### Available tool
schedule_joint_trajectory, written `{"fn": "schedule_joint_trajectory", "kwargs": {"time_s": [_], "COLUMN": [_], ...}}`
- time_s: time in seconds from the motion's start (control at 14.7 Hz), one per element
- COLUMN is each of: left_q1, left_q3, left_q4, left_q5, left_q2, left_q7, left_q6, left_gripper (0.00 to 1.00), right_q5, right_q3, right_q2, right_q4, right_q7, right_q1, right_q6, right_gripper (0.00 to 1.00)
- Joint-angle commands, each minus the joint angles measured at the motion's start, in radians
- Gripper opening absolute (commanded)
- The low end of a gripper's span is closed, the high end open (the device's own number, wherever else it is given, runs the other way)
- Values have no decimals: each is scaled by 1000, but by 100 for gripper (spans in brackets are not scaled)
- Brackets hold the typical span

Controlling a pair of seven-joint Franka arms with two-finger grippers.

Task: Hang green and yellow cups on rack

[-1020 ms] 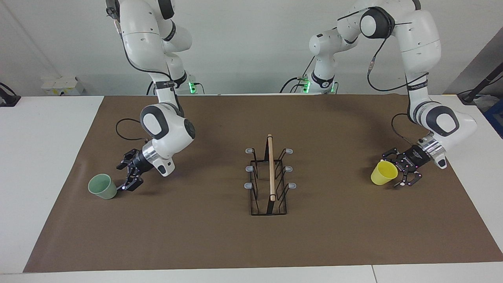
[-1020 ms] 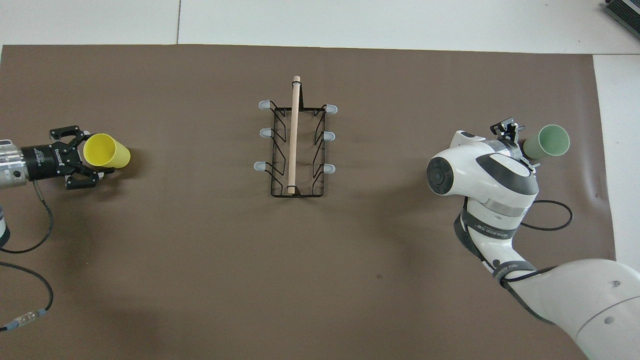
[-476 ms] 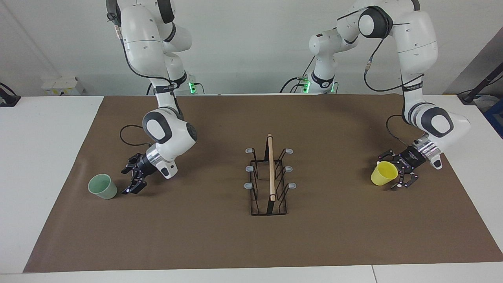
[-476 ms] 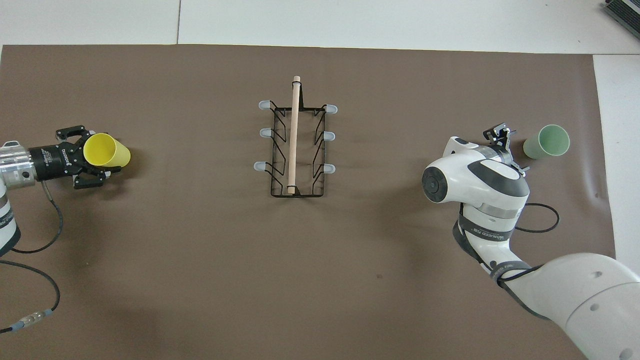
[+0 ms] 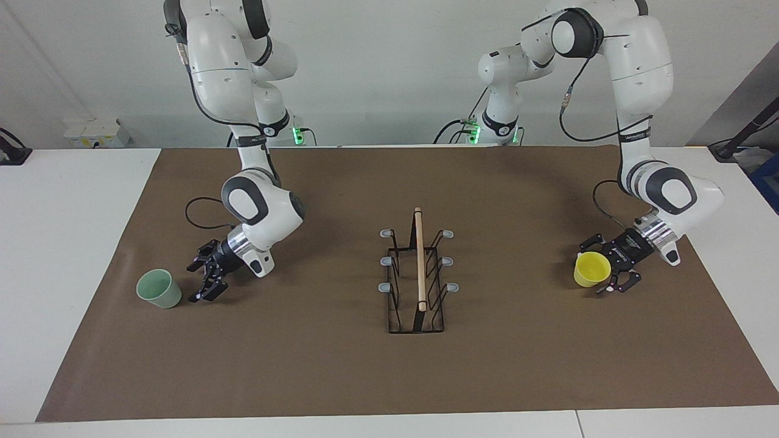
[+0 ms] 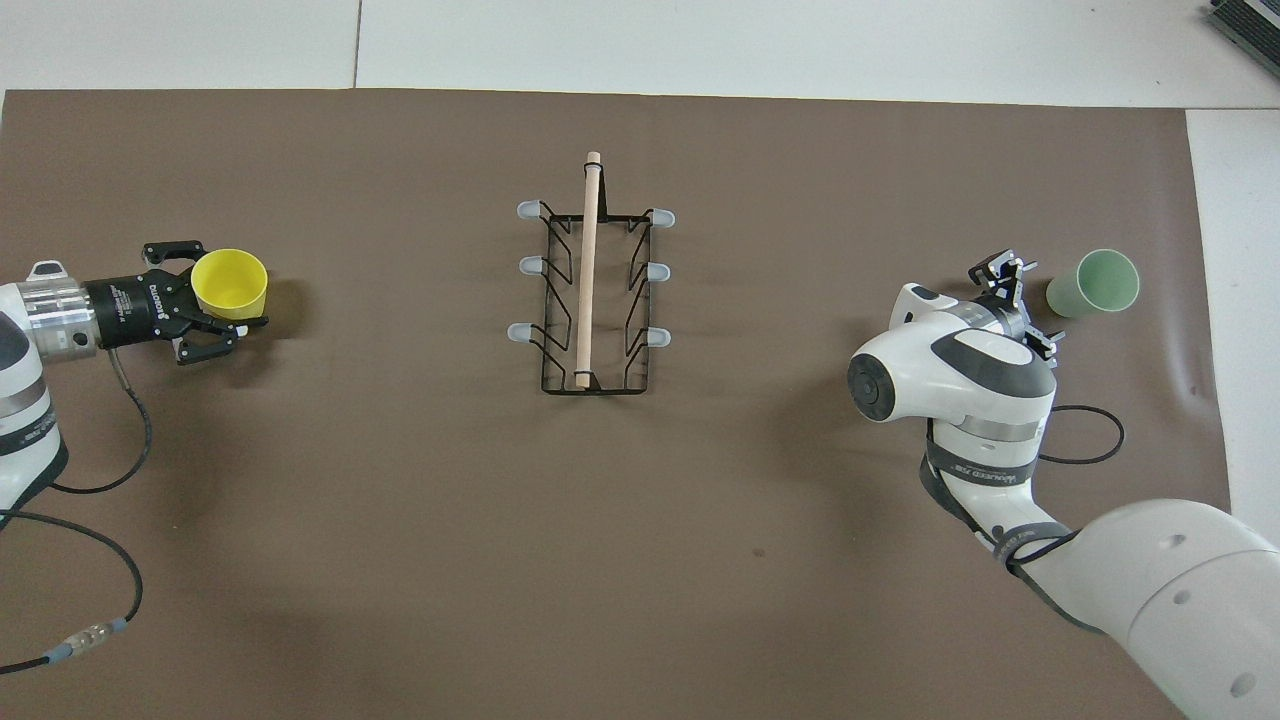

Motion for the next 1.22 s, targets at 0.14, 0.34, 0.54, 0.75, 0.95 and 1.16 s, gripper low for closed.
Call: {"fn": "schedule_joint_trajectory", "kwargs": {"time_s": [0.14,0.34,0.54,0.75,0.95,1.16], "left_q1": [-21,-49,-58,-92,-127,-152], "left_q3": [15,20,17,18,18,18], "left_q4": [-14,29,98,147,141,146], "left_q5": [-11,40,183,309,397,494], "left_q2": [-47,-56,-62,-67,-116,-163], "left_q7": [22,-7,-58,-87,-98,-103], "left_q6": [39,56,45,39,50,48], "left_gripper": [0,0,0,0,0,0], "right_q5": [-111,-200,-294,-381,-434,-455], "right_q3": [7,7,7,7,7,7], "right_q2": [-6,-5,-6,-5,-3,-2], "right_q4": [-33,-41,-59,-65,-64,-64], "right_q7": [75,87,122,152,153,153], "right_q1": [-40,-74,-104,-132,-141,-147], "right_q6": [22,58,88,98,123,137], "right_gripper": [100,100,100,100,100,100]}}
